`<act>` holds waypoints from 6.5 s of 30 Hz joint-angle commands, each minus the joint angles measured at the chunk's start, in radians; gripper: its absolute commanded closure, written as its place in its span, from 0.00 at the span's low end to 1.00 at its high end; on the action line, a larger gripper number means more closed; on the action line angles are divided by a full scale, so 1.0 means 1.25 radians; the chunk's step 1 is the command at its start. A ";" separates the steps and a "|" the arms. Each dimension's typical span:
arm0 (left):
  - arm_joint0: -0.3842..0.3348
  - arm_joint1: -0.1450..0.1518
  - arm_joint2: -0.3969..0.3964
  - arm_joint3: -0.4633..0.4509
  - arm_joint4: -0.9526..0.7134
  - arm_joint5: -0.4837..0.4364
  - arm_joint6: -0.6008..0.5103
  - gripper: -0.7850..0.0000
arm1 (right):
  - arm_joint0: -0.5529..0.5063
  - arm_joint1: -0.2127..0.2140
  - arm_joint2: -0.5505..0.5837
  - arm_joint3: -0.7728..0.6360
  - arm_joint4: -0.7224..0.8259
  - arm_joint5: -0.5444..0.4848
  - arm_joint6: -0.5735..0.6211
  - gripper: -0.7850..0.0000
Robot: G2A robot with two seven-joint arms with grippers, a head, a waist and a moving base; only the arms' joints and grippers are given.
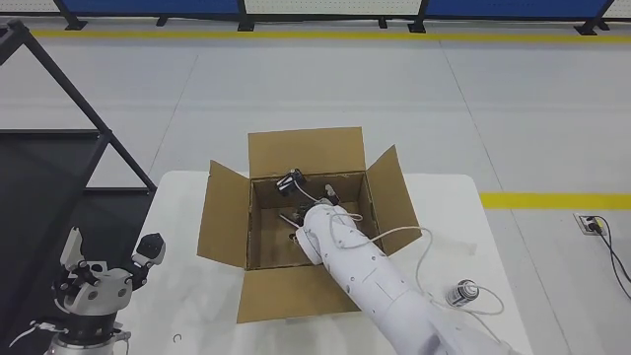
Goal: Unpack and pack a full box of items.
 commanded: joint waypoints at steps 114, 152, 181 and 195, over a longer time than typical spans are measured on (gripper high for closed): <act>0.000 0.000 0.000 0.000 0.000 0.000 0.000 0.00 | -1.036 0.499 1.008 -1.021 -0.259 -0.699 -0.320 1.00; 0.000 0.000 0.000 0.000 0.000 0.000 0.000 0.00 | -0.603 0.468 0.445 -1.264 -0.267 -0.527 -0.107 1.00; 0.000 0.000 0.000 0.000 0.000 0.000 0.000 0.00 | -0.378 0.390 0.257 -0.874 -0.264 -0.260 0.074 1.00; 0.000 0.000 0.000 0.000 0.000 0.000 0.000 0.00 | -0.251 0.314 0.181 -0.568 -0.180 -0.180 0.091 1.00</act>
